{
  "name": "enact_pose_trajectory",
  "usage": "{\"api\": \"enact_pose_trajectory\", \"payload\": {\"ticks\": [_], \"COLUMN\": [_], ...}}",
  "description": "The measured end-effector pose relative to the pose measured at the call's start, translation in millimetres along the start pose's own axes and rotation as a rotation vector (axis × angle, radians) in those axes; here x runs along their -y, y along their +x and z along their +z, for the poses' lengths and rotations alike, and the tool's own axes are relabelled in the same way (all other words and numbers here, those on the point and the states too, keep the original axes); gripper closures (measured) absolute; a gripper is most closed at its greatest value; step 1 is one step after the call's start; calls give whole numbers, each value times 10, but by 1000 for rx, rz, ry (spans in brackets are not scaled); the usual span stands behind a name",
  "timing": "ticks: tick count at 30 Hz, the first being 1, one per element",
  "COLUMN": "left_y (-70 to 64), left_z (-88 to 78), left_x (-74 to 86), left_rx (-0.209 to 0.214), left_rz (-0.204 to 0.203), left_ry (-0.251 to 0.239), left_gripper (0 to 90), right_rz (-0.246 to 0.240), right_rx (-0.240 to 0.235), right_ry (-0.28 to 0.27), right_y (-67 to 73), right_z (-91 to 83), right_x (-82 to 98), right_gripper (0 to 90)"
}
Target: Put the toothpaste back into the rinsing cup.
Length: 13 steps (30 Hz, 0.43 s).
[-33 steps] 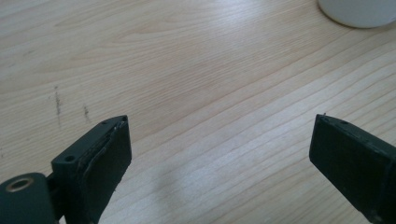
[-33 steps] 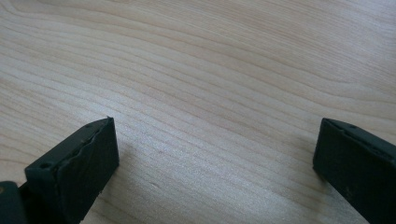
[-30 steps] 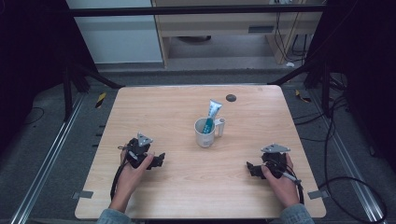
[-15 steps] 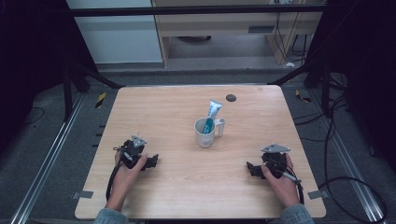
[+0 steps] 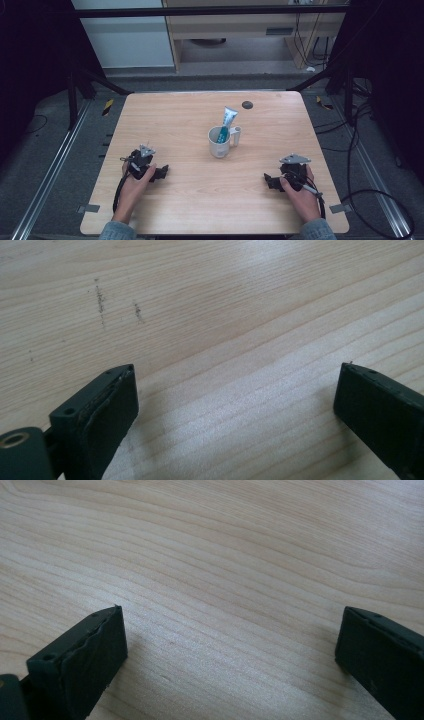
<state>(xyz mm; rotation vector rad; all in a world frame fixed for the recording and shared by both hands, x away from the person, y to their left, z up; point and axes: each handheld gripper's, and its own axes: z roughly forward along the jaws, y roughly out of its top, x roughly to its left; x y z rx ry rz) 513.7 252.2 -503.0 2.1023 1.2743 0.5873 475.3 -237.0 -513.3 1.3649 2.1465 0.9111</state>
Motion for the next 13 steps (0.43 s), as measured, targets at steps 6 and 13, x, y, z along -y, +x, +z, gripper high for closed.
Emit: {"api": "enact_pose_trajectory", "payload": {"ticks": [6,13], "left_y": [28,33], "left_z": [52,60], "left_x": [20,15], "left_rx": [34,38], "left_rz": [-20,-20], "left_ry": [-28,-26], "left_gripper": [2,0], "right_rz": [0,1], "right_rx": [0,0], "right_ry": [0,1], "right_y": [0,1], "right_z": [0,-1], "right_x": [0,0], "right_gripper": [5,5]}}
